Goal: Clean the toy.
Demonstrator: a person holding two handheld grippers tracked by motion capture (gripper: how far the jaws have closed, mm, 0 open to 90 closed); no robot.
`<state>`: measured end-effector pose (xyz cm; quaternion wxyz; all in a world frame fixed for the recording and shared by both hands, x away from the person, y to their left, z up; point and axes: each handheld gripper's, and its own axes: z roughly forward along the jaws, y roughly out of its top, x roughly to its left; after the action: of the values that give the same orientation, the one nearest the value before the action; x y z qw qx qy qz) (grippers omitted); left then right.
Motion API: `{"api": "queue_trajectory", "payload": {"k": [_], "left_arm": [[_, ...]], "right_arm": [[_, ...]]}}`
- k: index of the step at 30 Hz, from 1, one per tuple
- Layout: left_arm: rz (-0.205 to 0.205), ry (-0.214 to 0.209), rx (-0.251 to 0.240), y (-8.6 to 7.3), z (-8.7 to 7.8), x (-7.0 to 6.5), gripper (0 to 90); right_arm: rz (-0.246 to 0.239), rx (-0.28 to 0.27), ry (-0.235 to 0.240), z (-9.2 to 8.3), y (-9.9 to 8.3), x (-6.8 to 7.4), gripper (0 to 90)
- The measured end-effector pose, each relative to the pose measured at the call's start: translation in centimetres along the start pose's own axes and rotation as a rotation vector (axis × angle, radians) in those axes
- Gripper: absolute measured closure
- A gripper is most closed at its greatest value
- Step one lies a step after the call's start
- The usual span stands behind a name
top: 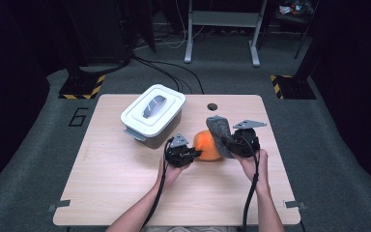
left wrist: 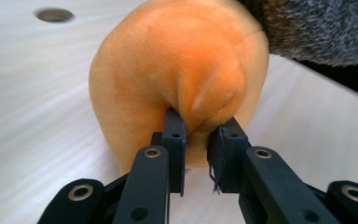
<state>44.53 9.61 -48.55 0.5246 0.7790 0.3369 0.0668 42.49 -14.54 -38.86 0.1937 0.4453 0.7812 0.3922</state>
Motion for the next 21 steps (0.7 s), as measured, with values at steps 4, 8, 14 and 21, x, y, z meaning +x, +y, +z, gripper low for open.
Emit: {"api": "queue_trajectory", "payload": {"k": [4, 8, 14, 21], "left_arm": [[-0.047, -0.046, 0.015, 0.3, -0.2, 0.2, 77.5], [-0.085, -0.062, 0.013, 0.2, 0.0, 0.5, 77.3], [-0.033, 0.004, 0.021, 0.1, 0.4, 0.4, 75.0], [0.094, 0.093, 0.015, -0.2, 0.6, -0.3, 74.2]], "right_arm": [[-0.031, 0.003, 0.037, -0.1, 0.6, 1.2, 74.3], [-0.049, 0.038, 0.051, 1.3, 0.7, 1.8, 74.2], [-0.062, 0.061, -0.015, 3.4, 0.4, 2.5, 74.5], [-0.051, 0.066, -0.025, 4.2, 0.4, 2.0, 74.8]]}}
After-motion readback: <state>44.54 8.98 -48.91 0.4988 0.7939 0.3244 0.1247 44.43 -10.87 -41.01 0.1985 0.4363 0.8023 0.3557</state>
